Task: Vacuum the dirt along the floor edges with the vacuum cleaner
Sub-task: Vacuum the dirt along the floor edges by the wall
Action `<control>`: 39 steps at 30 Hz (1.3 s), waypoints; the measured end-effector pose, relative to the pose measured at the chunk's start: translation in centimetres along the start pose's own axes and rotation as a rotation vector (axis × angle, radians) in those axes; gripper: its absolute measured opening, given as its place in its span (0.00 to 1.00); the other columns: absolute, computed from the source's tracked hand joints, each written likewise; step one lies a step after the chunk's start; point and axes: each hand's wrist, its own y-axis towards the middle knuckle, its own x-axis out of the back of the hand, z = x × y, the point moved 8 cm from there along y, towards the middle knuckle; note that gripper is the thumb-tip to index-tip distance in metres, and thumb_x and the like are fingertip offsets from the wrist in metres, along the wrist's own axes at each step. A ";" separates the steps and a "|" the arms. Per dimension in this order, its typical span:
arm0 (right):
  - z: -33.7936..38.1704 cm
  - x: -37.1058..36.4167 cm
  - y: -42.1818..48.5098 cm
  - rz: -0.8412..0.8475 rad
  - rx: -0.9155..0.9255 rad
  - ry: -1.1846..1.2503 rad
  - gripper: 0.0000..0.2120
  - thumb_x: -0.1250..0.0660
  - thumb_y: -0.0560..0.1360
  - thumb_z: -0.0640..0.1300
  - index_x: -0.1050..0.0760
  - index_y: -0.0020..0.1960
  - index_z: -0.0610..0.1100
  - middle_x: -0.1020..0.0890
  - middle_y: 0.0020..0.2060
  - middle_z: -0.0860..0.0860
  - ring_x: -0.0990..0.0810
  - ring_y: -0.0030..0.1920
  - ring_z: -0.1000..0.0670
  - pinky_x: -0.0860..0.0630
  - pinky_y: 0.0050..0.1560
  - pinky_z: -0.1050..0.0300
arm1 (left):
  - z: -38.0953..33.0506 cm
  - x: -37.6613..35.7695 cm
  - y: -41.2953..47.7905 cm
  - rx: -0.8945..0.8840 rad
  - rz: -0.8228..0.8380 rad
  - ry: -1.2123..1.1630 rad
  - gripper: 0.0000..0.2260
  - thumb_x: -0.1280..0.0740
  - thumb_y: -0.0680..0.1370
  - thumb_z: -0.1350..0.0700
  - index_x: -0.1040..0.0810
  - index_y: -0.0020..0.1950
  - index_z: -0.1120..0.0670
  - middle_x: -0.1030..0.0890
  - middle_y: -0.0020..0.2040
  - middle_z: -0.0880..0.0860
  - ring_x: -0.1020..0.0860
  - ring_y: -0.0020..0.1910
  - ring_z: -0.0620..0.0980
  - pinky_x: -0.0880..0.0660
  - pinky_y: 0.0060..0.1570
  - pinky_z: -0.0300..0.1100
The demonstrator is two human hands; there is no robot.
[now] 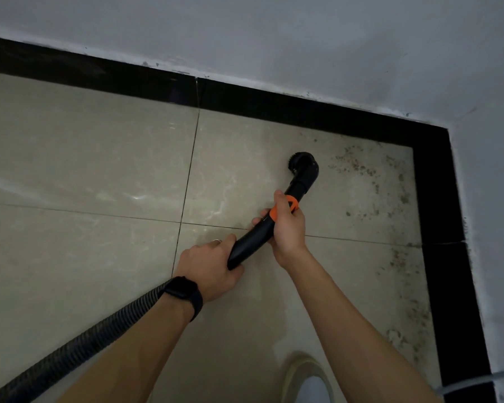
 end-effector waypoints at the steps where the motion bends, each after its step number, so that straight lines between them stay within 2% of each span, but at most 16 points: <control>1: 0.2 -0.1 0.3 0.001 0.001 0.001 0.13 0.32 0.82 0.53 0.27 0.51 0.43 0.20 0.31 0.48 0.17 0.32 0.46 0.18 0.46 0.45 | -0.1 0.1 0.3 0.003 0.000 0.000 0.14 0.40 0.71 0.39 0.37 0.50 0.44 0.28 0.36 0.44 0.27 0.31 0.49 0.30 0.33 0.42; 4: 0.8 -0.1 1.1 -0.008 -0.003 -0.002 0.13 0.32 0.82 0.53 0.27 0.50 0.43 0.20 0.31 0.49 0.17 0.32 0.46 0.18 0.46 0.45 | -0.4 0.4 1.2 0.007 -0.009 -0.002 0.13 0.39 0.71 0.39 0.36 0.51 0.44 0.29 0.37 0.43 0.29 0.31 0.49 0.33 0.33 0.41; 9: 1.8 -0.1 2.4 -0.004 0.002 -0.023 0.13 0.32 0.82 0.53 0.26 0.51 0.44 0.20 0.32 0.49 0.17 0.32 0.47 0.18 0.45 0.46 | -0.9 0.7 2.7 0.009 -0.006 -0.010 0.13 0.39 0.72 0.40 0.37 0.51 0.45 0.27 0.38 0.44 0.25 0.33 0.51 0.28 0.34 0.42; 12: 2.6 -0.3 3.1 -0.001 0.001 -0.012 0.12 0.32 0.82 0.53 0.26 0.51 0.44 0.20 0.32 0.48 0.17 0.32 0.47 0.18 0.46 0.46 | -1.1 1.0 3.6 0.007 -0.027 -0.018 0.13 0.39 0.73 0.41 0.37 0.50 0.45 0.27 0.37 0.45 0.25 0.32 0.50 0.30 0.33 0.41; 17: 4.0 -1.0 4.2 0.003 0.009 -0.023 0.11 0.32 0.82 0.52 0.26 0.52 0.44 0.20 0.31 0.50 0.17 0.32 0.49 0.18 0.40 0.51 | -1.2 1.6 5.2 0.017 -0.047 -0.035 0.14 0.38 0.73 0.40 0.35 0.52 0.45 0.26 0.38 0.45 0.25 0.33 0.50 0.29 0.33 0.42; 22: 4.9 -2.9 5.2 0.028 0.008 -0.053 0.12 0.32 0.82 0.52 0.27 0.50 0.44 0.20 0.31 0.49 0.17 0.32 0.48 0.16 0.46 0.45 | -0.2 2.4 6.2 0.056 -0.064 -0.095 0.13 0.37 0.73 0.41 0.37 0.50 0.44 0.27 0.35 0.45 0.26 0.32 0.48 0.30 0.32 0.41; 25: 4.8 -4.3 5.3 0.039 -0.001 -0.066 0.12 0.31 0.81 0.52 0.27 0.50 0.44 0.20 0.30 0.50 0.17 0.31 0.48 0.18 0.39 0.52 | 0.9 3.0 6.0 0.076 -0.068 -0.137 0.12 0.37 0.72 0.41 0.35 0.50 0.44 0.27 0.34 0.44 0.26 0.31 0.47 0.28 0.31 0.40; 30: 2.4 -6.2 3.5 0.032 -0.037 -0.038 0.14 0.31 0.81 0.52 0.27 0.57 0.42 0.19 0.27 0.53 0.15 0.31 0.48 0.19 0.33 0.57 | 3.8 3.3 3.7 0.072 -0.029 -0.120 0.12 0.37 0.71 0.40 0.38 0.48 0.40 0.27 0.33 0.43 0.27 0.30 0.43 0.30 0.30 0.38; 34: -1.3 -5.4 -0.3 -0.033 -0.081 0.034 0.17 0.32 0.81 0.52 0.28 0.61 0.40 0.18 0.29 0.53 0.14 0.33 0.47 0.18 0.35 0.55 | 5.7 2.8 0.2 0.033 0.052 -0.041 0.13 0.37 0.70 0.38 0.35 0.49 0.40 0.25 0.34 0.42 0.25 0.31 0.43 0.25 0.34 0.40; 36: -3.1 -4.3 -2.4 -0.074 -0.099 0.079 0.16 0.32 0.82 0.52 0.28 0.60 0.41 0.18 0.30 0.52 0.13 0.34 0.46 0.18 0.38 0.53 | 5.9 2.2 -1.4 -0.017 0.095 -0.007 0.13 0.37 0.70 0.36 0.36 0.48 0.39 0.25 0.34 0.42 0.25 0.32 0.42 0.27 0.34 0.40; 39: -5.1 -2.0 -5.2 -0.115 -0.131 0.152 0.13 0.31 0.82 0.50 0.28 0.57 0.41 0.18 0.31 0.50 0.13 0.35 0.46 0.17 0.37 0.54 | 5.3 1.1 -3.5 -0.093 0.149 0.047 0.13 0.40 0.71 0.35 0.37 0.48 0.39 0.26 0.35 0.42 0.25 0.33 0.43 0.27 0.35 0.40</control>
